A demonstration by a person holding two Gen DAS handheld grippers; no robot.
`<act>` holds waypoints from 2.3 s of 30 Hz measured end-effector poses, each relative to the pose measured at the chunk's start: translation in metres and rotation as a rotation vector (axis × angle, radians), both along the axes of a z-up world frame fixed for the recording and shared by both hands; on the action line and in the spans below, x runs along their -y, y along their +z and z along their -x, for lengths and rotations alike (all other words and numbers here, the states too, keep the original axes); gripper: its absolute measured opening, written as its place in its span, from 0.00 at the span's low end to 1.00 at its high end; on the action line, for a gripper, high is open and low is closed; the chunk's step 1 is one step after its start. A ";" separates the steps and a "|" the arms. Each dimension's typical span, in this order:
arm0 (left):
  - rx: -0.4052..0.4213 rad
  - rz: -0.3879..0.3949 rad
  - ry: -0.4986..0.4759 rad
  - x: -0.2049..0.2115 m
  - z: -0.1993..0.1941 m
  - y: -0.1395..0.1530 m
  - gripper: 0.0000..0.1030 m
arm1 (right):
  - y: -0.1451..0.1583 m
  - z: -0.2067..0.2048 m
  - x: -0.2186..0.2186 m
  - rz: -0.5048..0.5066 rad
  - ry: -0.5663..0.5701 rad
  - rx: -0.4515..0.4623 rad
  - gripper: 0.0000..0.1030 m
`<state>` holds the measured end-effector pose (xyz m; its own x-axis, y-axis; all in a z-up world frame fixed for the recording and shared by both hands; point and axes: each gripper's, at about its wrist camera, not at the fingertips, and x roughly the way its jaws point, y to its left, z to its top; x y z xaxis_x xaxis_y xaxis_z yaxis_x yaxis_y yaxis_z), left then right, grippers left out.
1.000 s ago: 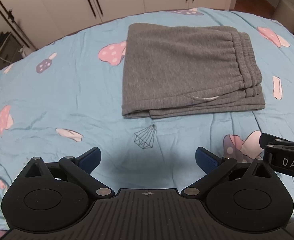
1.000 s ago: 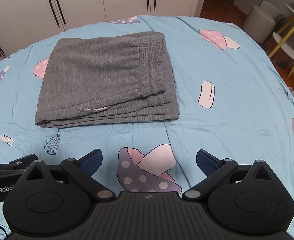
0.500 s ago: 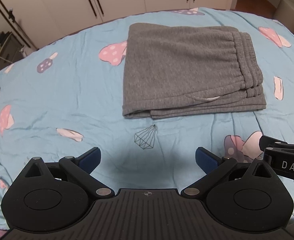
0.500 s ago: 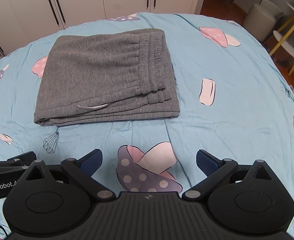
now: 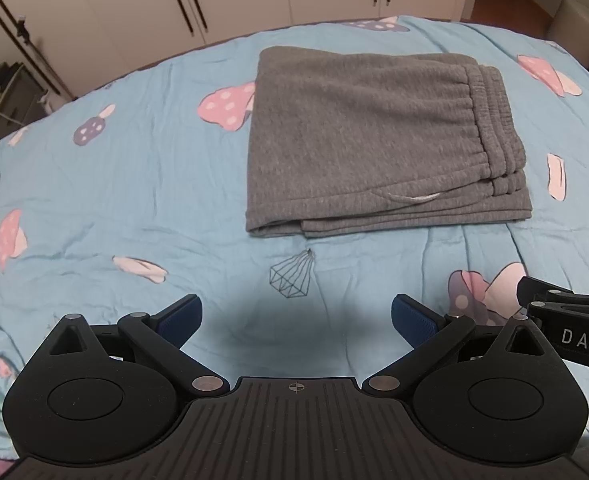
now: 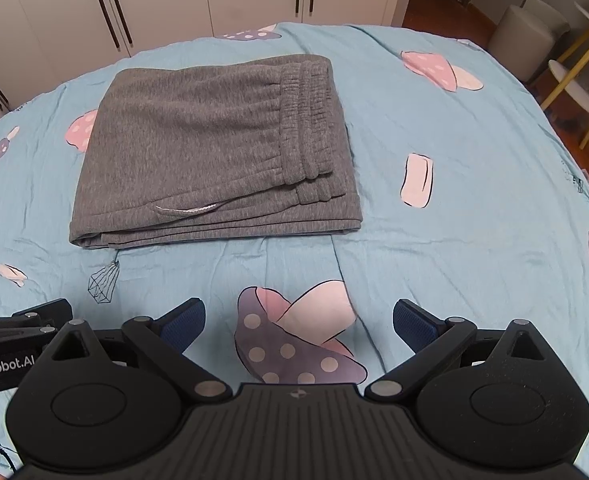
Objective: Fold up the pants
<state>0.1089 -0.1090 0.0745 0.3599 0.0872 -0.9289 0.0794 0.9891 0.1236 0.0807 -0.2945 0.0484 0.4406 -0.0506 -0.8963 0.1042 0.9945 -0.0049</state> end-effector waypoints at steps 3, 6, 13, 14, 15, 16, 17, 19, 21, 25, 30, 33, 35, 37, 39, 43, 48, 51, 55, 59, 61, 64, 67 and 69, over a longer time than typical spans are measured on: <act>-0.001 0.002 -0.003 0.000 0.000 0.000 1.00 | -0.001 0.000 -0.001 0.004 0.002 -0.001 0.97; -0.001 -0.001 -0.006 0.000 0.001 0.000 1.00 | -0.001 0.000 0.000 0.003 -0.003 -0.004 0.97; -0.003 0.004 0.001 0.000 0.001 0.000 1.00 | -0.002 0.002 0.002 0.002 -0.009 -0.006 0.97; -0.004 0.003 0.001 0.000 0.001 -0.001 1.00 | -0.002 0.002 0.002 0.002 -0.008 -0.005 0.97; -0.004 0.002 0.001 0.000 0.001 -0.001 1.00 | -0.002 0.002 0.002 0.001 -0.008 -0.006 0.97; -0.004 0.001 0.001 0.000 0.001 -0.001 1.00 | -0.002 0.002 0.002 0.000 -0.007 -0.007 0.97; -0.005 0.001 0.001 0.000 0.001 -0.001 1.00 | -0.002 0.003 0.002 -0.001 -0.008 -0.007 0.97; -0.007 0.002 0.001 0.000 0.001 -0.001 1.00 | -0.002 0.002 0.002 0.000 -0.007 -0.007 0.97; -0.007 0.002 0.002 0.000 0.001 -0.001 1.00 | -0.002 0.003 0.002 0.000 -0.007 -0.009 0.97; -0.001 0.004 -0.001 0.000 0.002 -0.001 1.00 | -0.003 0.003 0.003 0.000 -0.009 -0.013 0.97; -0.004 0.000 -0.001 0.001 0.002 -0.001 1.00 | -0.005 0.004 0.004 -0.005 -0.010 -0.013 0.97; -0.004 0.000 -0.002 0.002 0.002 -0.001 1.00 | -0.006 0.004 0.005 -0.005 -0.009 -0.014 0.97; -0.003 0.002 -0.004 0.002 0.002 0.000 1.00 | -0.006 0.004 0.005 0.000 -0.006 -0.012 0.97; -0.002 0.003 -0.007 0.003 0.002 -0.001 1.00 | -0.006 0.004 0.005 -0.001 -0.006 -0.013 0.97; -0.001 0.002 -0.010 0.003 0.002 -0.002 1.00 | -0.006 0.004 0.005 -0.005 -0.008 -0.015 0.97; 0.005 0.001 -0.011 0.004 0.002 -0.002 1.00 | -0.007 0.004 0.005 -0.005 -0.011 -0.014 0.97; 0.004 0.001 -0.009 0.004 0.001 -0.003 1.00 | -0.007 0.004 0.005 -0.006 -0.010 -0.017 0.97; 0.004 0.000 -0.010 0.003 0.001 -0.003 1.00 | -0.007 0.003 0.005 -0.005 -0.007 -0.016 0.97; 0.002 0.002 -0.008 0.002 0.001 -0.003 1.00 | -0.007 0.003 0.005 -0.006 -0.009 -0.016 0.97; 0.009 -0.008 -0.009 0.003 0.001 -0.004 1.00 | -0.008 0.004 0.005 -0.007 -0.010 -0.015 0.97; 0.012 -0.010 -0.011 0.004 0.002 -0.004 1.00 | -0.008 0.004 0.006 -0.009 -0.008 -0.014 0.97; 0.008 -0.005 -0.010 0.005 0.002 -0.005 1.00 | -0.008 0.004 0.006 -0.011 -0.007 -0.013 0.97; 0.009 -0.006 -0.012 0.005 0.002 -0.004 1.00 | -0.008 0.004 0.005 -0.011 -0.006 -0.013 0.97; 0.009 -0.003 -0.013 0.005 0.002 -0.005 1.00 | -0.008 0.005 0.005 -0.013 -0.006 -0.010 0.97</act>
<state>0.1071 -0.1142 0.0697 0.3696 0.0851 -0.9253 0.0914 0.9876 0.1274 0.0761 -0.2999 0.0404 0.4310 -0.0419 -0.9014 0.1103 0.9939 0.0066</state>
